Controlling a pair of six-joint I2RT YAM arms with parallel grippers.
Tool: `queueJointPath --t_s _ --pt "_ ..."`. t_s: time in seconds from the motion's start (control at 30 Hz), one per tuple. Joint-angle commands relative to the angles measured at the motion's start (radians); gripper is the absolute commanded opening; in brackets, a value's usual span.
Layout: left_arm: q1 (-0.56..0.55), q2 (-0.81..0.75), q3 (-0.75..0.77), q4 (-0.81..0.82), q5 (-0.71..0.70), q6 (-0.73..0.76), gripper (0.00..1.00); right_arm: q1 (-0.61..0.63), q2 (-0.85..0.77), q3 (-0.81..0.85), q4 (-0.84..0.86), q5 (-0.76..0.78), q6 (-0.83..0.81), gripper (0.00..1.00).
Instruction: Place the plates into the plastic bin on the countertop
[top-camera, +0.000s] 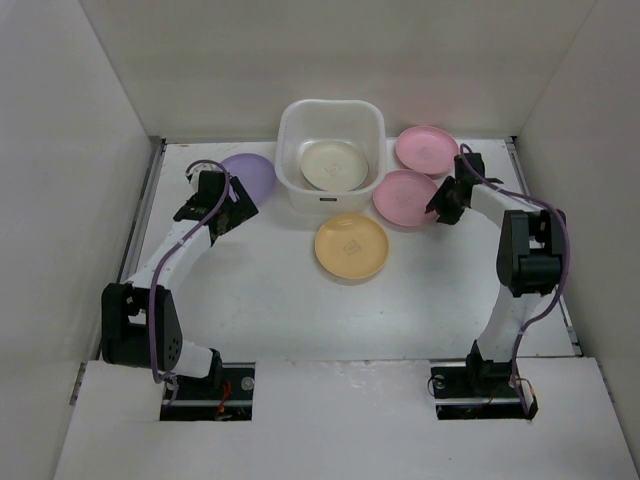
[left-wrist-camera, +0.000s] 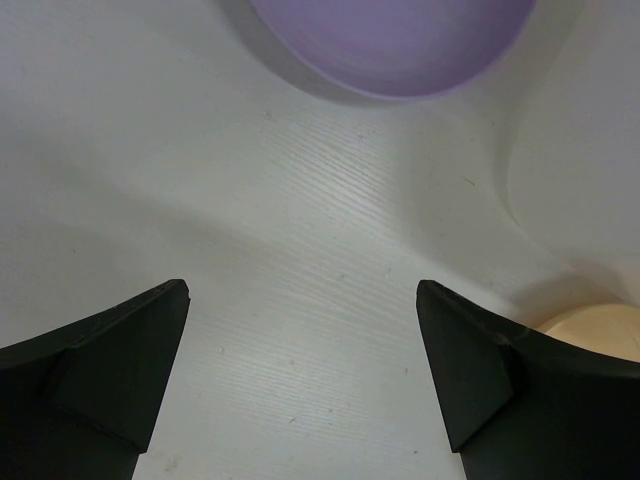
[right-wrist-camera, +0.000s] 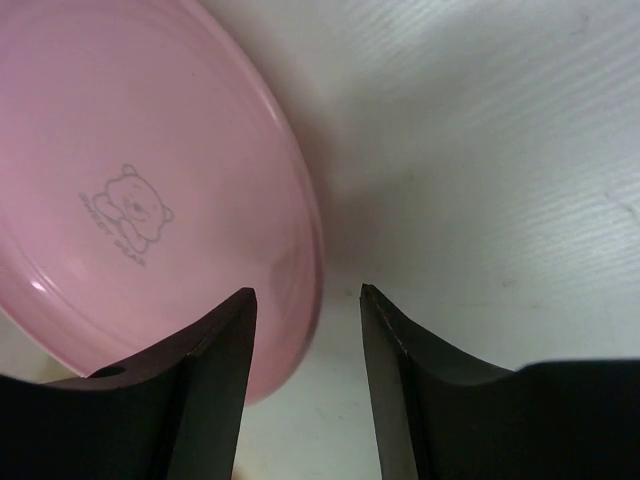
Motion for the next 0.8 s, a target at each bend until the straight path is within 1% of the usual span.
queueJointPath --t_s 0.0,0.17,0.37,0.43,0.6,0.67,0.77 --pt "0.013 -0.026 0.019 0.007 0.001 -0.002 1.00 -0.005 0.025 0.070 -0.005 -0.041 0.027 0.48" --pt "0.030 -0.035 0.011 0.006 0.001 -0.002 1.00 -0.008 0.043 0.083 -0.006 -0.047 0.050 0.26" --pt "0.039 -0.046 0.005 0.007 0.001 -0.001 1.00 -0.013 0.016 0.057 -0.003 -0.041 0.053 0.04" --pt "0.039 -0.044 0.011 0.007 0.002 -0.001 1.00 -0.014 -0.036 0.029 -0.002 -0.032 0.061 0.01" --pt "0.034 -0.036 0.020 0.015 0.004 -0.002 1.00 -0.051 -0.203 -0.017 -0.014 0.051 0.042 0.00" --pt "0.027 -0.036 0.022 0.016 0.004 -0.004 1.00 -0.074 -0.275 -0.014 -0.035 0.071 0.030 0.00" --pt "0.021 -0.035 0.025 0.018 0.004 -0.004 1.00 -0.086 -0.366 0.036 -0.092 0.121 0.006 0.00"
